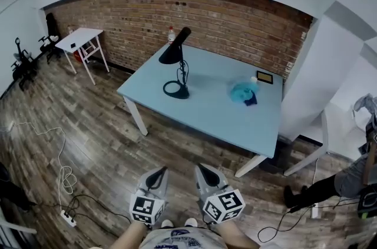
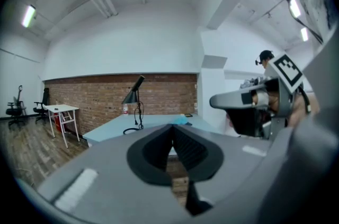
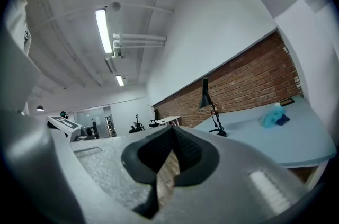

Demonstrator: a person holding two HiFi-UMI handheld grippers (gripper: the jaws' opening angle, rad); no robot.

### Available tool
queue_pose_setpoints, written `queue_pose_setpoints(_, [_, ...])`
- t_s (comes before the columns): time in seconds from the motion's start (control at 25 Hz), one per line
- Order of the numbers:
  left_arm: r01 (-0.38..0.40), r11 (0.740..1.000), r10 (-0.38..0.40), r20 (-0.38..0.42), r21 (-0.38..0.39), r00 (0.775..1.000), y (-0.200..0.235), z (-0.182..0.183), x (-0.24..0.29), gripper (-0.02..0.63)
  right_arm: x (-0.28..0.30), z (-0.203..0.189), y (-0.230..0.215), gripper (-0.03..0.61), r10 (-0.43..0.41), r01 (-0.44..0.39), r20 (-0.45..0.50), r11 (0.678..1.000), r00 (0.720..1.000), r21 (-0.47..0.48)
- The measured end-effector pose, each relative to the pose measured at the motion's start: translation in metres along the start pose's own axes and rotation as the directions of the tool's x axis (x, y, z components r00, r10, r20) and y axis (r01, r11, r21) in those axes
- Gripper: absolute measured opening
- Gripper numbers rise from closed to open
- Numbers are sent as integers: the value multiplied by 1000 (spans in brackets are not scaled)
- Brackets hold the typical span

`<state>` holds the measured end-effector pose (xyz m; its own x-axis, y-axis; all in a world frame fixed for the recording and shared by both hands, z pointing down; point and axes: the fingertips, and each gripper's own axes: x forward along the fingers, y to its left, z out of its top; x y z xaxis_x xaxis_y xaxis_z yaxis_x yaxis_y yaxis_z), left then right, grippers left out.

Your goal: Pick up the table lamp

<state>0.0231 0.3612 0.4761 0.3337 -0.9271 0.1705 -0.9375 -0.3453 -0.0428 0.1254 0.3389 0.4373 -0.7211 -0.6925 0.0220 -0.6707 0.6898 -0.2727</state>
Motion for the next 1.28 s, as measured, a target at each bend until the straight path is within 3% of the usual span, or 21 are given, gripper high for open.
queue_pose_setpoints(0.36, [-15,1000,15,-10,6,1000,-10,1,33,-8,3,-3,-22,-2,51,-51,-11,999,999,13])
queue_pose_setpoints(0.68, [13,1000,-13,-10,5,1000,9,-4,76,-9,38,-13,-52,-2,24,-23,-35,999,999,31])
queue_pose_setpoints(0.92, [49,999,-49,-23,14,999,56,-13,118,-9,97,-16,-70,-2,-7,9,-55,1000,998,26])
queue_pose_setpoints(1.28, [137,990,-137,-16,19,990,172,2,207,-9,237,-5,-101,-2,-93,95,-76,995,993,17])
